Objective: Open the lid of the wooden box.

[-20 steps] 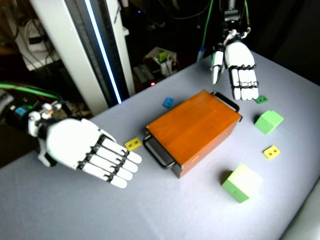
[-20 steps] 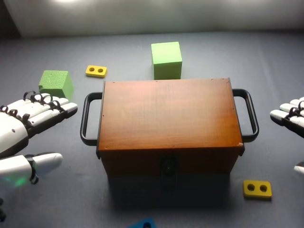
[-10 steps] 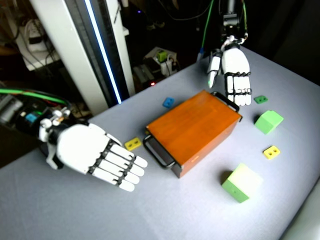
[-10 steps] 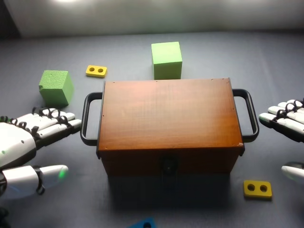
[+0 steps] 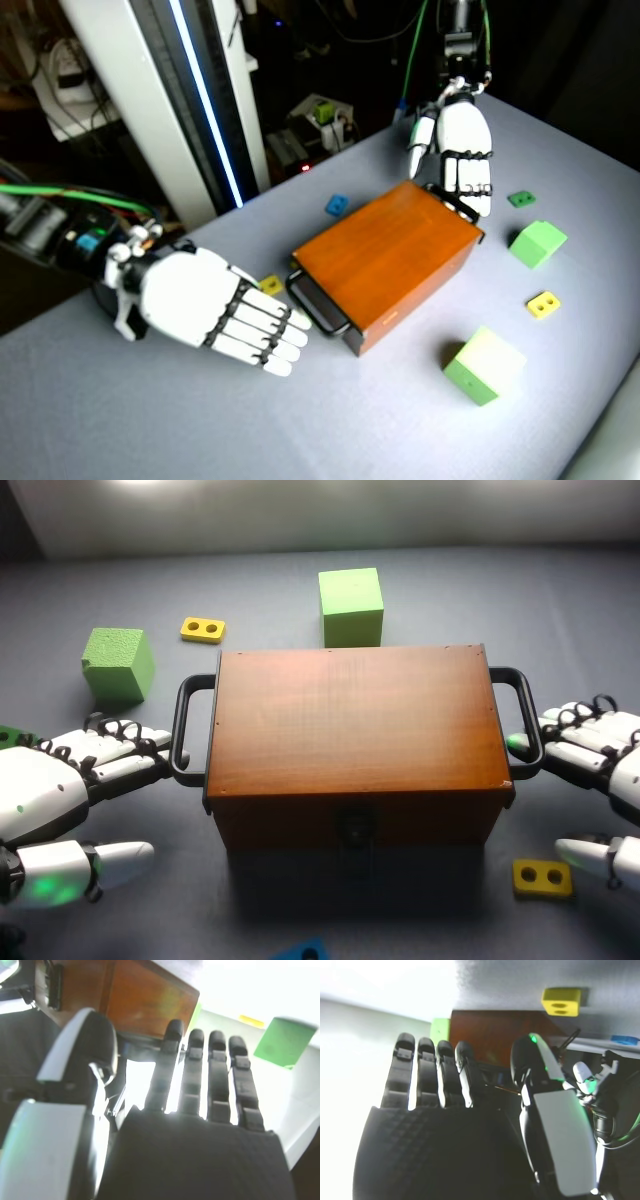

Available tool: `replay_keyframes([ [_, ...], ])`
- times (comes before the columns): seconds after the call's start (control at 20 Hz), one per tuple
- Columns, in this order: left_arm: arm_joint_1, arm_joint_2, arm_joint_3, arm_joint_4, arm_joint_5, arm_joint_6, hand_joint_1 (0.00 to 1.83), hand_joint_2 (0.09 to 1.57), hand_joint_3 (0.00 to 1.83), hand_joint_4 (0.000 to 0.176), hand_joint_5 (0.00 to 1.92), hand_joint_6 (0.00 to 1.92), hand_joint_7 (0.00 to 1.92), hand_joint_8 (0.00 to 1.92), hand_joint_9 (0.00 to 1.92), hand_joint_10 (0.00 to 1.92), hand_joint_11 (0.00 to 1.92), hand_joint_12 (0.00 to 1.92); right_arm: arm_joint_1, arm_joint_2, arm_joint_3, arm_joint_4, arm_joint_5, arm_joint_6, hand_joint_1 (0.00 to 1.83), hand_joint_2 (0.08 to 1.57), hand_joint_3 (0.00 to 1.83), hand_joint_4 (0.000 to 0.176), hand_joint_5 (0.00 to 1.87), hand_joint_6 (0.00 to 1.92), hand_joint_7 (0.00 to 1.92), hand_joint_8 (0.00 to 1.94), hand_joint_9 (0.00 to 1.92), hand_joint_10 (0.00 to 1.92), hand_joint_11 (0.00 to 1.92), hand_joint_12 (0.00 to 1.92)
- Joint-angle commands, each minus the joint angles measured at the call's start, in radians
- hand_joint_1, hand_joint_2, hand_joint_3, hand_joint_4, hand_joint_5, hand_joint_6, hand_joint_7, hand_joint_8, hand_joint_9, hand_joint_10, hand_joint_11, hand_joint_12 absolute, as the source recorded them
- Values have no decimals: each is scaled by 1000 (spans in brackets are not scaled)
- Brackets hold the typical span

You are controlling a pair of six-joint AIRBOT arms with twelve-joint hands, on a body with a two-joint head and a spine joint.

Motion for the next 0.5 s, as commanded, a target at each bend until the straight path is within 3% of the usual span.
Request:
replay_keyframes([
  [0.0,-11,-6,4,-6,-113,-9,128,1426,0,0,104,1,0,0,0,0,0,0,13,0,3,-17,104,2,509,1363,0,0,72,4,0,0,0,0,0,0],
  [0.25,-14,-8,4,3,-125,-17,217,1414,0,3,60,0,0,0,0,0,0,0,22,-2,5,-26,103,3,492,1376,5,0,43,0,0,0,0,0,0,0],
  [0.45,-14,-8,4,6,-143,-21,155,1437,5,45,0,0,0,0,0,0,0,0,22,8,-3,-30,129,13,394,1402,11,0,0,0,0,0,0,0,0,0],
])
